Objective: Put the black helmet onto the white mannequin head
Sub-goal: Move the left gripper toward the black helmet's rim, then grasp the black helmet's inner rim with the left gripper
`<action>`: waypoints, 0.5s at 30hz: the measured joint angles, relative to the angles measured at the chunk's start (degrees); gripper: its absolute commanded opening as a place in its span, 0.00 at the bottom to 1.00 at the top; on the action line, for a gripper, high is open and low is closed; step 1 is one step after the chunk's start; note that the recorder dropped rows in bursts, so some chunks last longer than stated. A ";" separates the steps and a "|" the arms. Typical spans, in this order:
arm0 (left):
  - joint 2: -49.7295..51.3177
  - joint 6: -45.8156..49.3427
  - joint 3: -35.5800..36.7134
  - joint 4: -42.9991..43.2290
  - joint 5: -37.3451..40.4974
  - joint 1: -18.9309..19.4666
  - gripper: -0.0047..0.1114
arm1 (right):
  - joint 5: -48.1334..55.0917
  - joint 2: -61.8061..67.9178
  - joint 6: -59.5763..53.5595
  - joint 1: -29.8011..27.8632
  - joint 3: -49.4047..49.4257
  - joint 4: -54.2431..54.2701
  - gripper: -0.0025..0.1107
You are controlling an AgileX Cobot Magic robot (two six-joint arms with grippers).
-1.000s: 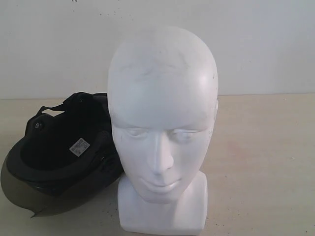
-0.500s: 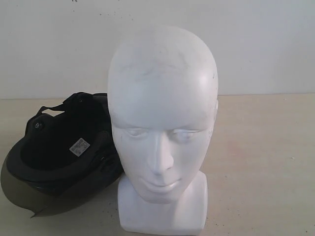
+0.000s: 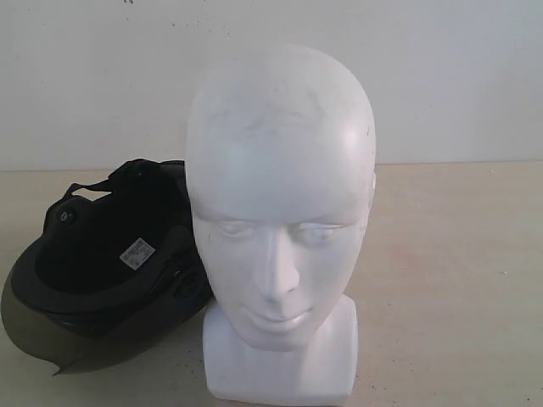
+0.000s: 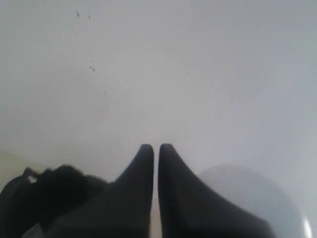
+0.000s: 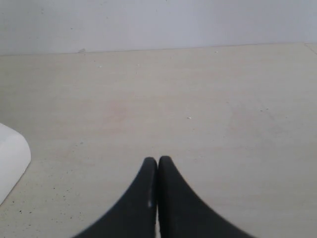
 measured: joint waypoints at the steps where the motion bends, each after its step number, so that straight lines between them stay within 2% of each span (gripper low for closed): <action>1: 1.89 2.20 -1.46 0.60 3.19 0.00 0.08 | 0.00 0.00 0.00 0.00 0.00 0.00 0.02; 5: 14.72 15.85 -10.41 2.29 19.31 0.00 0.08 | 0.00 0.00 0.00 0.00 0.00 0.00 0.02; 8: 25.70 20.22 -17.34 4.19 30.11 0.00 0.08 | 0.00 0.00 0.00 0.00 0.00 0.00 0.02; 13: 40.12 24.09 -26.48 12.48 42.68 0.00 0.09 | 0.00 0.00 0.00 0.00 0.00 0.00 0.02; 15: 44.86 25.81 -28.80 16.56 45.14 0.00 0.15 | 0.00 0.00 0.00 0.00 0.00 0.00 0.02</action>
